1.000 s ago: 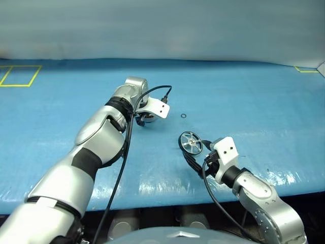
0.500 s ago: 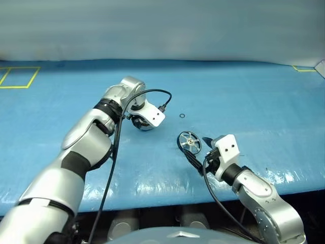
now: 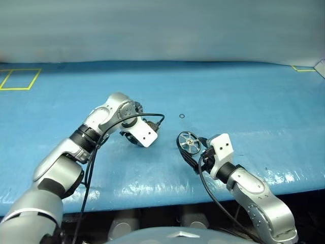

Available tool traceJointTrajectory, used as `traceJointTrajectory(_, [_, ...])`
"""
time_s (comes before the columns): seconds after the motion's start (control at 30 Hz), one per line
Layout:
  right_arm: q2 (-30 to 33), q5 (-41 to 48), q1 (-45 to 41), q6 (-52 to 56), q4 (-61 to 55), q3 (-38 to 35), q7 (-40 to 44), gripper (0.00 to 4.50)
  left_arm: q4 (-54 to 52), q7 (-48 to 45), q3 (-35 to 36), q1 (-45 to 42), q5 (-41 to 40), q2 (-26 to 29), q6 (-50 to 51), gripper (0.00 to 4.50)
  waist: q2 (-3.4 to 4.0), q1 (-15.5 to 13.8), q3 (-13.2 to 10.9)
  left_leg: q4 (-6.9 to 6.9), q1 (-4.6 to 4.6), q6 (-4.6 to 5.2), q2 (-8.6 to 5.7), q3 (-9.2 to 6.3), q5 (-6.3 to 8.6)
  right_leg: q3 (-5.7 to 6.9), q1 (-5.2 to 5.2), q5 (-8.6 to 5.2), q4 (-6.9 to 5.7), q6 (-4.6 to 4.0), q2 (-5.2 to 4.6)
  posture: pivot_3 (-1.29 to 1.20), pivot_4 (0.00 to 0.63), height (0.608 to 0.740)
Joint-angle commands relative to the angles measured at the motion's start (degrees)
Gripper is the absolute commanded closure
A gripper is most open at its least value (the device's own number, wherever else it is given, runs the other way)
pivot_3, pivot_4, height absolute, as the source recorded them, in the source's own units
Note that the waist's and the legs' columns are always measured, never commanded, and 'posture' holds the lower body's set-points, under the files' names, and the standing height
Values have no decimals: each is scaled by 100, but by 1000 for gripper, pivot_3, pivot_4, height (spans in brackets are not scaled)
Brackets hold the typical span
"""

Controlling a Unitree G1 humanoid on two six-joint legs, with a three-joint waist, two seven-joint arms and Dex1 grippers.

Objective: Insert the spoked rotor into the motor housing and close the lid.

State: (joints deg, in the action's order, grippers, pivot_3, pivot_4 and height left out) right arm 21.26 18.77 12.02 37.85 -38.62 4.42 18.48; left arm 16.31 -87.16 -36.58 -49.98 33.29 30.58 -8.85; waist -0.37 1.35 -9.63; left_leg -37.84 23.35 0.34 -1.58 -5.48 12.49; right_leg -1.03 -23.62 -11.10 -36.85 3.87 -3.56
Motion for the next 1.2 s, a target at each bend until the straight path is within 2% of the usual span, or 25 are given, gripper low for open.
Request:
traceJointTrajectory(0.03, [-20,23,-56,-103,-110,-20,28,0,-427,-295,-151,212,-166,26,95,2424,0,0,0,0,0,0,0,0,0,0,0,0,0,0,0,0,150,740])
traceJointTrajectory(0.53, [-1,40,-80,-18,-150,-37,56,0,-1122,-534,-380,482,-383,308,-114,2424,0,0,0,1,1,0,2,0,0,0,-2,-1,1,-2,2,0,150,740])
traceJointTrajectory(0.57, [3,44,-88,-8,-154,-40,59,0,-1154,-534,-391,497,-397,325,-150,1689,1,-1,0,1,1,0,2,0,0,0,-1,-1,1,-2,2,0,150,740])
traceJointTrajectory(0.73, [42,57,-101,28,-185,-62,77,0,-1514,-534,-467,576,-519,486,-167,71,1,-7,0,1,2,0,2,-1,0,1,-3,-1,2,-2,2,0,150,740])
traceJointTrajectory(0.87, [61,62,-55,32,-206,-43,84,0,-2024,-530,-338,600,-706,537,-39,28,-1,-19,-1,1,10,0,1,-2,0,1,-7,-1,5,-2,1,0,150,740])
traceJointTrajectory(1.03, [84,134,12,54,-310,-154,91,0,-3091,-534,-29,667,-1455,656,792,28,-3,-16,-2,1,19,0,2,-4,0,2,-16,-2,5,-2,1,0,150,740])
traceJointTrajectory(1.2, [75,386,112,66,-491,-540,81,0,-4018,-171,641,909,-1720,746,1560,28,0,13,-4,2,13,0,6,-4,0,2,-15,-2,2,-2,4,0,150,740])
